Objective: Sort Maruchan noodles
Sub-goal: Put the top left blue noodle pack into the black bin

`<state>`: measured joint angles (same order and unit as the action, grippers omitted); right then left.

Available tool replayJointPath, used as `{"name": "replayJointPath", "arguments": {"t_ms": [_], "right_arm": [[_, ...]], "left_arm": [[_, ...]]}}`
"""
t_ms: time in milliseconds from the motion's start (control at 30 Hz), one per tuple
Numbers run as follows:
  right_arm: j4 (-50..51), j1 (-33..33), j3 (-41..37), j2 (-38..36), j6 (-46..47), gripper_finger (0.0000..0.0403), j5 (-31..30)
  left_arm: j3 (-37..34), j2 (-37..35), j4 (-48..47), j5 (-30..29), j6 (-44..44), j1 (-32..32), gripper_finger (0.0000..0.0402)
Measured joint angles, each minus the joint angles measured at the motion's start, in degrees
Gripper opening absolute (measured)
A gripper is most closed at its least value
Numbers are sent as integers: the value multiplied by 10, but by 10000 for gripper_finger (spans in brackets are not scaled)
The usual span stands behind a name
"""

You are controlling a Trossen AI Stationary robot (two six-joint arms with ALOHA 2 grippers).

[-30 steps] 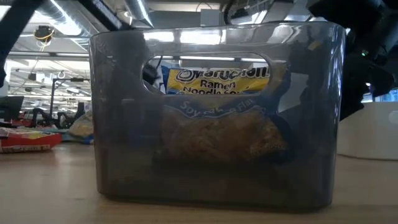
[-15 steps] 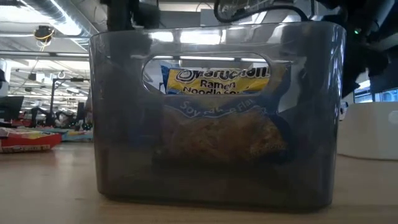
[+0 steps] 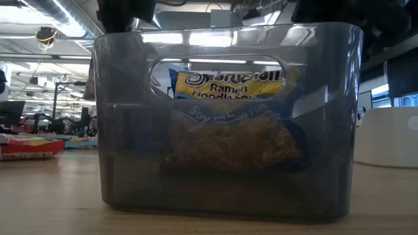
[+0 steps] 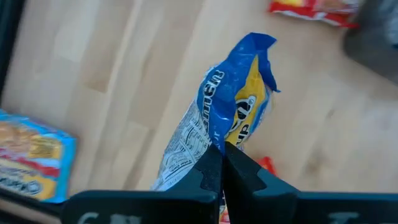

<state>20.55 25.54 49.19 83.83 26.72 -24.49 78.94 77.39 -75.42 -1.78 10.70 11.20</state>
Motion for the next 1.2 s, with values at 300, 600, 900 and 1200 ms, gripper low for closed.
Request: {"name": "replayJointPath", "arguments": {"t_ms": [300, 600, 900, 1200], "right_arm": [[-137, 2, 0, -5, -5, 186, -10], [-307, -19, 0, 2, -62, 216, -39], [-473, -82, 0, 54, -36, 335, -4], [-555, -114, 0, 99, -29, 357, 17]], "left_arm": [[0, -3, 88, -5, 86, -127, 0], [0, -2, 198, -10, 88, -177, 0], [0, -2, 258, -24, 72, -193, 0], [-1, -2, 291, -32, 62, -193, 0]]}}
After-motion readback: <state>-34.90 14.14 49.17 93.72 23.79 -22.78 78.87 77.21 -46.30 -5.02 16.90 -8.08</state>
